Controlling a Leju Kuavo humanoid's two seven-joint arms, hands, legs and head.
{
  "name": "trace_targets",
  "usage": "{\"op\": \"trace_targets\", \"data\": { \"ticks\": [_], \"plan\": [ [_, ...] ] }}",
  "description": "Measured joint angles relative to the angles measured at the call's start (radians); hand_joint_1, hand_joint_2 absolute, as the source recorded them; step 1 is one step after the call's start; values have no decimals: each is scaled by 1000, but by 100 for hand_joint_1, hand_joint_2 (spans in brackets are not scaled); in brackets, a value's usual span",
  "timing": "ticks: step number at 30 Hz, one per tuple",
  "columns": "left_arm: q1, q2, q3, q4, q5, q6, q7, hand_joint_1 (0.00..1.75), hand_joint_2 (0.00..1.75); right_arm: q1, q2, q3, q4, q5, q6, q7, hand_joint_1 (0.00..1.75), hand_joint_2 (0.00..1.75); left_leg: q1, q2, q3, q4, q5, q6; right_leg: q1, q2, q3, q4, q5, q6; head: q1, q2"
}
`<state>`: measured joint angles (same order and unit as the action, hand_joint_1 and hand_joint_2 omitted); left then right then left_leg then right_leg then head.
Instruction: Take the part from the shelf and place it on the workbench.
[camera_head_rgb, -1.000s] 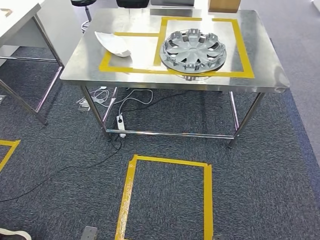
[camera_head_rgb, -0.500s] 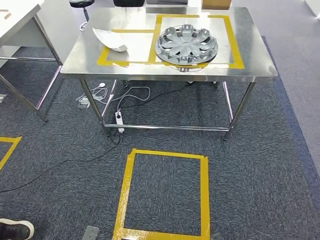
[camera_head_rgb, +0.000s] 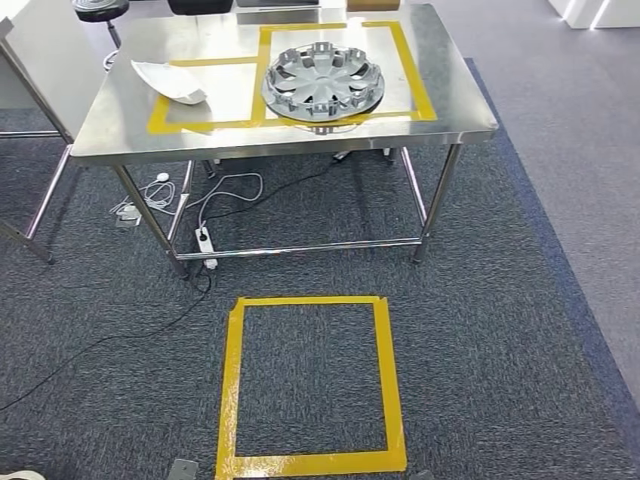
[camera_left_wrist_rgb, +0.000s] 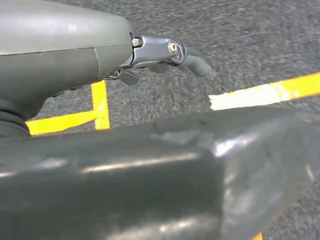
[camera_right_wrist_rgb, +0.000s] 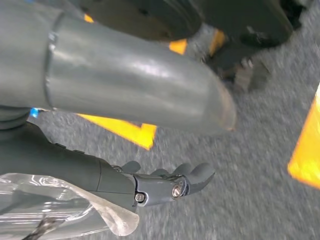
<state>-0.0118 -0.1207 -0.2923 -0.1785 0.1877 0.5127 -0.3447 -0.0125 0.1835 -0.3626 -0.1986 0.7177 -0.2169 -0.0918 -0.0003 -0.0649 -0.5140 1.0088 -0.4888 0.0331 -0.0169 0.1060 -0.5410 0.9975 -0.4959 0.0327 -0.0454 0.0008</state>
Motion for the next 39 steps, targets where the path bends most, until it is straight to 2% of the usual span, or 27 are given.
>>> {"op": "trace_targets", "data": {
  "ticks": [2, 4, 6, 7, 8, 10, 12, 13, 15, 17, 19, 21, 22, 23, 24, 26, 28, 29, 30, 31, 32, 33, 35, 36, 37, 38, 39],
  "plan": [
    [-6, -4, 0, 0, 1, 3, -1, 0, 0, 3, -1, 7, 2, 6, 4, 2, 0, 0, 4, 27, 2, -26, 4, 2, 2, -34, -27, 31, -23, 9, 5, 0],
    [-6, -8, 1, 0, 1, 5, -1, 0, 0, 1, -2, 12, 3, 9, 6, 3, 0, 0, 6, 57, -2, -35, 8, 5, 2, -84, -79, 132, -85, 18, 13, 0],
    [-1, -10, 1, 0, 1, 5, 0, 0, 0, 0, -3, 14, 3, 16, 6, 4, 0, 0, 5, 90, -10, -30, 10, 6, 1, -98, -126, 246, -130, 27, 17, 0],
    [1, -10, 1, 1, 2, 5, 1, 0, 0, 2, -4, 16, 4, 22, 7, 5, 0, 0, 5, 105, -14, -27, 11, 6, 0, -101, -129, 264, -129, 31, 17, 0],
    [0, -11, 1, 1, 2, 6, 2, 0, 0, 4, -5, 20, 4, 30, 8, 7, 0, 0, 5, 119, -18, -22, 11, 5, -2, -106, -111, 240, -109, 34, 18, 0],
    [-1, -14, 1, 1, 2, 6, 6, 0, 0, 7, -9, 33, 4, 48, 9, 12, 0, 0, 5, 143, -25, -11, 9, 0, -4, -139, -35, 111, -56, 37, 18, 0],
    [-2, -15, 1, 1, 4, 8, 10, 0, 0, 3, -10, 44, 4, 60, 11, 16, 0, 0, 1, 161, -28, 0, 5, -11, -2, -173, 16, 15, -33, 25, 16, 0],
    [-3, -16, 1, 1, 6, 9, 12, 0, 0, 2, -11, 50, 4, 64, 12, 17, 0, 0, -2, 169, -28, 3, 5, -17, 0, -179, 19, 3, -35, 16, 15, 0],
    [-4, -18, 1, 1, 8, 10, 13, 0, 0, 3, -13, 57, 4, 71, 12, 19, 0, 0, -1, 182, -26, 4, 6, -27, 1, -160, 11, 5, -27, -4, 12, 0],
    [-5, -19, 1, 1, 9, 10, 14, 0, 0, 4, -15, 61, 4, 75, 9, 19, 0, 0, 5, 152, -34, 27, -19, -40, -1, -142, 8, 3, -16, -19, 10, 0],
    [-3, -20, 1, 1, 8, 9, 14, 0, 0, 2, -15, 64, 4, 76, 8, 18, 0, 0, 9, 98, -69, 123, -90, -48, -2, -120, 3, 2, -4, -30, 6, 0],
    [0, -19, 1, 1, 5, 8, 13, 0, 0, 1, -15, 67, 4, 76, 8, 17, 0, 0, 9, 77, -115, 250, -152, -48, 0, -94, -8, 4, 5, -35, 4, 0],
    [0, -19, 1, 1, 3, 7, 13, 0, 0, 2, -16, 68, 4, 76, 8, 17, 0, 0, 9, 75, -124, 280, -157, -46, 1, -80, -12, 5, 7, -35, 4, 0],
    [1, -19, 1, 1, 1, 6, 13, 0, 0, 3, -16, 69, 4, 76, 8, 17, 0, 0, 9, 72, -116, 270, -140, -43, 2, -65, -15, 6, 10, -34, 4, 0],
    [1, -19, 1, 1, -1, 5, 12, 0, 0, 4, -16, 69, 4, 76, 8, 17, 0, 0, 9, 65, -91, 221, -107, -38, 3, -50, -16, 7, 11, -33, 4, 0],
    [1, -19, 1, 2, -3, 5, 12, 0, 0, 2, -16, 70, 4, 77, 10, 17, 0, 0, 9, 18, -29, 87, -41, -23, 5, -23, -19, 10, 15, -28, 5, 0],
    [1, -18, 0, 3, -7, 6, 11, 0, 0, 0, -16, 74, 4, 82, 17, 20, 0, 0, 9, -24, 1, 12, -22, -14, 3, 1, -30, 12, 22, -18, 4, 0],
    [0, -18, 0, 3, -9, 6, 11, 0, 0, -1, -16, 77, 5, 86, 20, 22, 0, 0, 8, -26, 2, 5, -24, -12, 1, 13, -37, 12, 27, -10, 3, 0],
    [0, -19, -1, 3, -10, 6, 10, 0, 0, 1, -16, 80, 5, 89, 23, 24, 0, 0, 7, -15, 2, -2, -22, -12, -2, 25, -45, 10, 32, -1, 1, 0],
    [-1, -19, -1, 3, -11, 6, 8, 0, 0, 4, -16, 82, 6, 91, 24, 25, 0, 0, 8, -2, 2, -7, -16, -10, -2, 22, -53, 11, 32, 5, 1, 0],
    [-2, -20, -2, 3, -11, 6, 7, 0, 0, 7, -16, 84, 6, 93, 24, 26, 0, 0, 10, 11, 2, -14, -10, -6, -1, 4, -63, 23, 22, 10, 4, 0],
    [-3, -21, -2, 3, -14, 5, 7, 0, 0, 9, -16, 85, 7, 93, 24, 27, 0, 0, 11, 27, 1, -21, -4, -2, 1, -23, -80, 55, 0, 13, 8, 0],
    [-1, -22, -3, 3, -19, 2, 10, 0, 0, 6, -17, 86, 7, 91, 22, 25, 0, 0, 10, 60, -4, -25, 0, 3, 2, -80, -130, 172, -70, 20, 15, 0],
    [1, -22, -4, 3, -21, 1, 14, 0, 0, 5, -17, 86, 7, 88, 22, 24, 0, 0, 9, 79, -7, -24, 1, 3, 1, -92, -154, 232, -97, 24, 15, 0],
    [2, -21, -4, 4, -23, 1, 18, 0, 0, 5, -17, 86, 7, 85, 21, 23, 0, 0, 9, 96, -9, -23, 1, 3, -1, -98, -165, 269, -109, 29, 15, 0],
    [2, -21, -4, 4, -25, 0, 21, 0, 0, 7, -17, 86, 7, 81, 22, 21, 0, 0, 9, 112, -10, -21, 1, 2, -3, -103, -155, 269, -102, 32, 15, 0],
    [1, -21, -4, 4, -26, 0, 21, 0, 0, 9, -17, 86, 7, 79, 22, 21, 0, 0, 9, 126, -11, -19, 0, 1, -5, -110, -126, 228, -79, 34, 15, 0]
  ]
}}
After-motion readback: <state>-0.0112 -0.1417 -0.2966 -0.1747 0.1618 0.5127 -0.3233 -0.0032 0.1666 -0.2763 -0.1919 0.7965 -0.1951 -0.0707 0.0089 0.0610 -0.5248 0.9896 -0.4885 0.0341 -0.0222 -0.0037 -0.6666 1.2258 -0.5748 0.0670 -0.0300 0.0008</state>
